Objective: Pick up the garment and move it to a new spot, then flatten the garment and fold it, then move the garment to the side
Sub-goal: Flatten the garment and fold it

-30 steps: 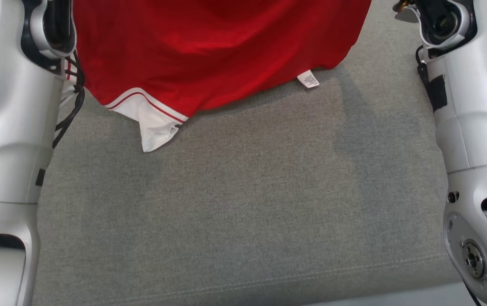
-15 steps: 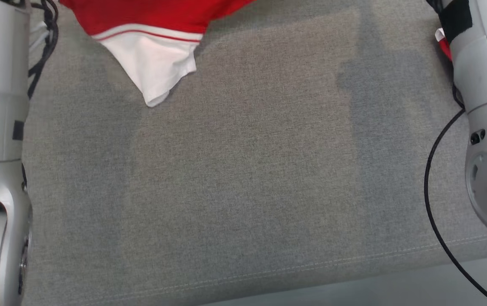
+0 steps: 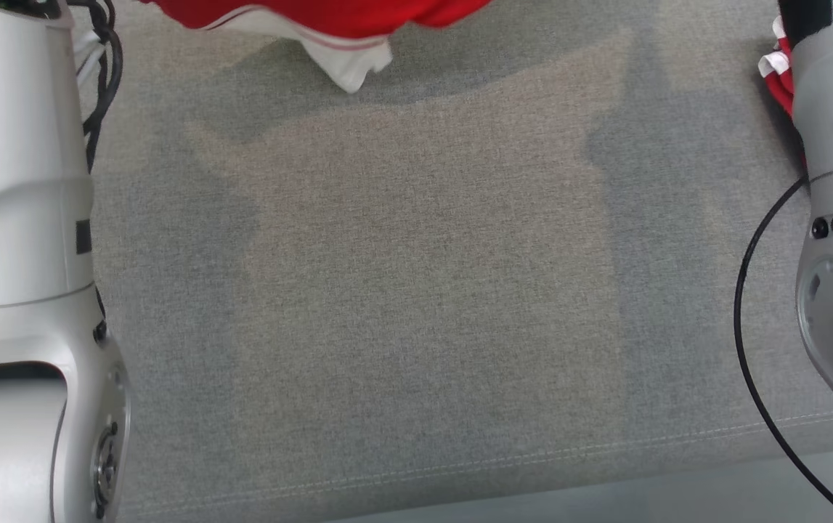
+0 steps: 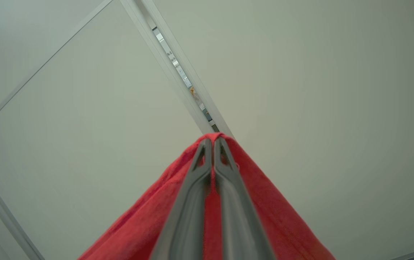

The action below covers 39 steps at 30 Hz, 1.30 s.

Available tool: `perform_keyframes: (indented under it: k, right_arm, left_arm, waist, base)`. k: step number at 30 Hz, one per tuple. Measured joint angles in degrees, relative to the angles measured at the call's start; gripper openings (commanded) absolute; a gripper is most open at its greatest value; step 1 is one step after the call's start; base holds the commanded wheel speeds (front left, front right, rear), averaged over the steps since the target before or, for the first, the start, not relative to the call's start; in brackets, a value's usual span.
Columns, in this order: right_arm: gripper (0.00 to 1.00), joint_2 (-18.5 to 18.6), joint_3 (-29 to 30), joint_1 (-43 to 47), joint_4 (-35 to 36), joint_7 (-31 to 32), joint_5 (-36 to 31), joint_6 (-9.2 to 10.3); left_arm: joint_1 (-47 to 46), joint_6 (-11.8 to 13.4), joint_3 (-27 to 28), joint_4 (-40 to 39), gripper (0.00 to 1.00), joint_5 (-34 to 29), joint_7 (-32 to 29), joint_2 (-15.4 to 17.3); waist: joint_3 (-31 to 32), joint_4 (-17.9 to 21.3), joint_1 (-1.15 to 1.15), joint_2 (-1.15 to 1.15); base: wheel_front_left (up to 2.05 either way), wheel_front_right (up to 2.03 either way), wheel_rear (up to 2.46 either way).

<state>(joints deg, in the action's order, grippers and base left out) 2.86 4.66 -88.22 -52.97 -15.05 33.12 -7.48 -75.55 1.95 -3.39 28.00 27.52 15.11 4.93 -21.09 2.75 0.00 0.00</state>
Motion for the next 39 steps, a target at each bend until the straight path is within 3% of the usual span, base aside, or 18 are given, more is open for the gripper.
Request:
perform_keyframes:
  k: [8,12,19,27,39]
  right_arm:
    - [0.0,1.1,-7.5,7.3,-1.0,1.9,0.0,-0.01]
    - [0.0,5.2,-11.3,13.8,2.4,8.6,4.1,0.0]
    - [0.0,11.3,-14.1,24.1,10.9,22.5,8.2,0.0]
    - [0.0,15.7,-8.3,43.0,23.9,40.8,9.4,0.0]
    - [0.0,13.8,2.9,73.1,56.5,72.2,7.6,0.0]
  left_arm:
    - [6.1,-4.6,0.4,1.4,0.0,-0.4,0.0,-1.7]
    - [12.2,-6.1,-0.6,0.3,0.0,1.1,0.0,-2.0]
    - [22.1,-5.1,-2.2,-5.3,0.0,3.7,0.0,-2.0]
    - [37.3,-2.8,-4.2,-12.2,0.0,3.7,0.0,-2.1]
    - [57.2,-0.7,-5.1,-19.9,0.0,5.1,-3.0,-1.3]
  waist:
    - [-1.7,-2.3,0.0,0.0]
    - [-1.6,-3.9,0.0,0.0]
    - [0.8,-5.2,0.0,0.0]
    - [5.9,-6.5,0.0,0.0]
    - [16.0,-7.0,-0.01,0.0]
  base:
    - [0.0,0.0,0.0]
    - [0.0,0.0,0.0]
    - [0.0,0.0,0.0]
    - [0.0,0.0,0.0]
    - [0.0,0.0,0.0]
